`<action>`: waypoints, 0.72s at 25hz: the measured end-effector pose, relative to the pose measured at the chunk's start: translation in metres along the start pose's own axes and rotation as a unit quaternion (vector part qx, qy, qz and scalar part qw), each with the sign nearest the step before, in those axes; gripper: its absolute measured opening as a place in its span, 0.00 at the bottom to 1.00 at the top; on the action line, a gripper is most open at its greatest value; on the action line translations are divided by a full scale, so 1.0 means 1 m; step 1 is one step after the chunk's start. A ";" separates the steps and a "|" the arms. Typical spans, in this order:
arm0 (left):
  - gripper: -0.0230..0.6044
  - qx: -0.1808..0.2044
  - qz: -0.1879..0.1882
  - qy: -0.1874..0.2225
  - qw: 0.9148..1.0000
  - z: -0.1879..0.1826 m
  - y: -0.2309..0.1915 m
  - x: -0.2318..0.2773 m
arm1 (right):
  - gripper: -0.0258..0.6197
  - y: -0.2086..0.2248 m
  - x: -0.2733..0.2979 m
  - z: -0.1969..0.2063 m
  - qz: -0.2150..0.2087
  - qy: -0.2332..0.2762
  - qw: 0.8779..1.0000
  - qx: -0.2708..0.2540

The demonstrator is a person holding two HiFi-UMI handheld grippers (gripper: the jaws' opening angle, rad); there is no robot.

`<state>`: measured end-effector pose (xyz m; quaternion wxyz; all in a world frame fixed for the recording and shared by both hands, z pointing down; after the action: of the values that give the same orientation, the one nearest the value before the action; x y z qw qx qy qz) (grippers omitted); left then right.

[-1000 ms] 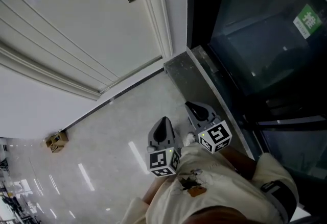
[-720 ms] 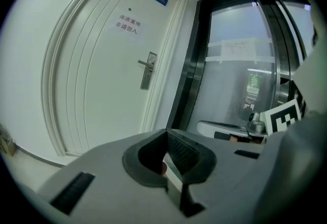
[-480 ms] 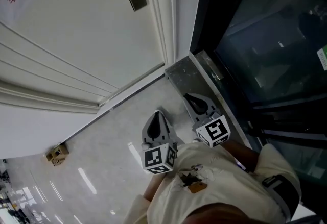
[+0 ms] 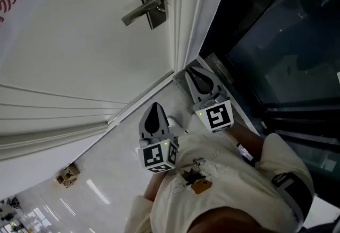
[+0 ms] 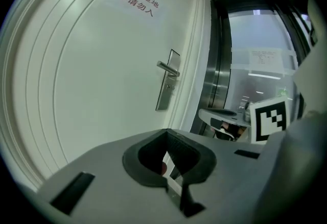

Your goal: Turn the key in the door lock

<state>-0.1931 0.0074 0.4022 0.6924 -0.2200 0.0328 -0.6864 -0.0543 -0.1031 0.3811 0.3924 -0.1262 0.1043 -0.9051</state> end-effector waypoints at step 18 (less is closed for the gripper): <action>0.05 -0.012 -0.030 0.012 0.999 -0.020 0.003 0.064 | 0.24 0.066 0.157 -0.055 0.067 0.033 0.982 -0.174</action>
<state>-0.1938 -0.0596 0.3993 0.6681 -0.2207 0.0426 -0.7093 -0.1300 -0.2584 0.3329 0.4209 -0.1555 0.2807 -0.8485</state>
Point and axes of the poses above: the fingertips, and each gripper's own axes: x forward along the fingers, y to its right, z out of its underside, the point moved 6 cm from there along -x, backward along the fingers, and after that the axes turned 6 degrees about -x, right-handed, at the moved point
